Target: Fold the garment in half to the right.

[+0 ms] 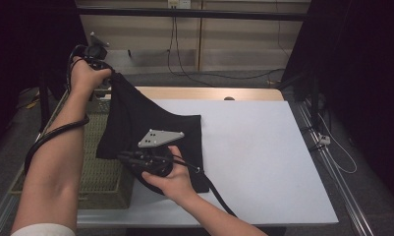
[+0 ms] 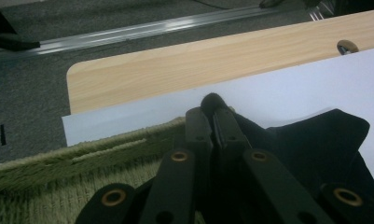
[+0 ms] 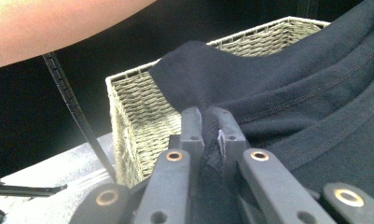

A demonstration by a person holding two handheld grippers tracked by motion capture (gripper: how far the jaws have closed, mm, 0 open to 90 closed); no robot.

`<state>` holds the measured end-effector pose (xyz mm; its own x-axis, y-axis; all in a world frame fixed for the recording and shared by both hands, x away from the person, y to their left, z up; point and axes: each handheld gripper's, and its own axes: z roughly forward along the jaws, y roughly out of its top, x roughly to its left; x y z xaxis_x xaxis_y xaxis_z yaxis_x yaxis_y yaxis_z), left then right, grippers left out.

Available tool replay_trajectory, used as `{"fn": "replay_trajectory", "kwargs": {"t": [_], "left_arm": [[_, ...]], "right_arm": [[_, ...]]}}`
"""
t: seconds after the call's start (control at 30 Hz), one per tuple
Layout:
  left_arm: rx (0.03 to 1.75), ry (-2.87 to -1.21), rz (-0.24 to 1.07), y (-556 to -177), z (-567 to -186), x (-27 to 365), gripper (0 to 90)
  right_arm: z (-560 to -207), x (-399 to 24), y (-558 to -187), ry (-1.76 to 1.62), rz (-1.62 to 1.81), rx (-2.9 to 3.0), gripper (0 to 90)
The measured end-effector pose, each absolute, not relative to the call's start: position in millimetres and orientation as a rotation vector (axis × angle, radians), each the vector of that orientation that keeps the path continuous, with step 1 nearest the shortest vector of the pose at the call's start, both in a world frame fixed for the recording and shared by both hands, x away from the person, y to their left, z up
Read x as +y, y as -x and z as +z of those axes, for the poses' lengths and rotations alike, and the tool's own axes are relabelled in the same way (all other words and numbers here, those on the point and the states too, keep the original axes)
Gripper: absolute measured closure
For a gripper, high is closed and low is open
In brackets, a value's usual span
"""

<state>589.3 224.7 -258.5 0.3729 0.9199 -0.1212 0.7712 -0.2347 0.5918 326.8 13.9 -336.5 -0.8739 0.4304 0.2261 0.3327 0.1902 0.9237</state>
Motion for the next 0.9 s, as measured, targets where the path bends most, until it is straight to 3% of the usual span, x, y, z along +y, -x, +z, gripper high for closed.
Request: {"fn": "replay_trajectory", "kwargs": {"t": [0.47,0.9], "left_arm": [[1.455,-2.116,0.336,-586,-253,235,86.5],[1.436,-2.120,0.314,-592,-259,208,86.5]], "right_arm": [[-338,24,-324,-0.741,1.799,2.357,84.9],[-352,17,-321,-0.799,1.793,2.346,84.8]]}}
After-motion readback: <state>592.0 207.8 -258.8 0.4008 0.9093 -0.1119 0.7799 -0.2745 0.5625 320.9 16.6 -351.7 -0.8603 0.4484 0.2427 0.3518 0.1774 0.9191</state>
